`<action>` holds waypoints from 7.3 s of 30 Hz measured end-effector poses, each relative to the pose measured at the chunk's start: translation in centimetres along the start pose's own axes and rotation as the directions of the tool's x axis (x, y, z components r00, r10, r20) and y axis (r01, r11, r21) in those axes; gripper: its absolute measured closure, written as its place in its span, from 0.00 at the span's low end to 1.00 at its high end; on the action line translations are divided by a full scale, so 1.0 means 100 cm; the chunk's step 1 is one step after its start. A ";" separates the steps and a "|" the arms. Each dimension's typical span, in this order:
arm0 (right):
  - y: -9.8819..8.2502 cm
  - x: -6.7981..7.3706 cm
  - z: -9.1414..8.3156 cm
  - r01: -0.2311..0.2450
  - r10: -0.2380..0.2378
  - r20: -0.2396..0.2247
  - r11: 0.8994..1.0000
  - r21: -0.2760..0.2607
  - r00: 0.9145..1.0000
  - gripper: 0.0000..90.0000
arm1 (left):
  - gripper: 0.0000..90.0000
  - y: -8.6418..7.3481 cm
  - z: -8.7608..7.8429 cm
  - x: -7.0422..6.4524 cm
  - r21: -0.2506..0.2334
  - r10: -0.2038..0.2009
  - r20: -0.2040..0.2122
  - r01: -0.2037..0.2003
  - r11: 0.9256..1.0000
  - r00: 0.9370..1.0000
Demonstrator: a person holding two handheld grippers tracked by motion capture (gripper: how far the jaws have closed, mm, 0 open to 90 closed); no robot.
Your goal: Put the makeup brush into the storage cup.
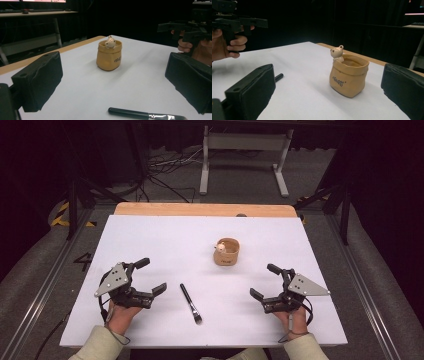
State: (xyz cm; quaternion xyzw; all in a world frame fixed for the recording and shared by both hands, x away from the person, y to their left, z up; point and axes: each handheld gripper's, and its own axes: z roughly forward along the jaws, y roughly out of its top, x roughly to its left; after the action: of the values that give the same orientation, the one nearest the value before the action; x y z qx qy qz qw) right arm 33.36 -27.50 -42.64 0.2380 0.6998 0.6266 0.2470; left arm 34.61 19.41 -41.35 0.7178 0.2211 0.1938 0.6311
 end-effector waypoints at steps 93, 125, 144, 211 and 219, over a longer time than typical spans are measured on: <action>-0.003 -0.007 -0.012 -0.095 0.095 -0.048 0.995 0.021 0.994 0.00 | 0.03 0.054 0.132 -0.026 0.723 0.195 0.506 -0.537 0.435 0.840; -0.003 -0.012 -0.020 -0.119 0.120 -0.044 0.993 0.012 0.992 0.00 | 0.06 0.021 0.146 -0.028 0.727 0.166 0.563 -0.580 0.366 0.810; -0.004 -0.012 -0.020 -0.128 0.128 -0.047 0.992 0.009 0.991 0.00 | 0.08 0.008 0.151 -0.031 0.741 0.129 0.585 -0.592 0.315 0.801; -0.004 -0.010 -0.020 -0.124 0.124 -0.035 0.992 0.012 0.992 0.00 | 0.88 0.032 0.131 -0.037 0.715 0.107 0.602 -0.594 0.370 0.791; -0.004 -0.009 -0.019 -0.120 0.121 -0.035 0.993 0.015 0.992 0.00 | 0.88 0.047 0.117 -0.032 0.665 0.144 0.562 -0.549 0.507 0.814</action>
State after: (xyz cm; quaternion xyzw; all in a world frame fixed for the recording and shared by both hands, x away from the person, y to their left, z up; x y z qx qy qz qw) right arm 32.82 -29.58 -42.77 0.2703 0.6923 0.6401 0.1948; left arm 38.85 7.53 -38.19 0.9761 -0.0165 0.0323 0.2145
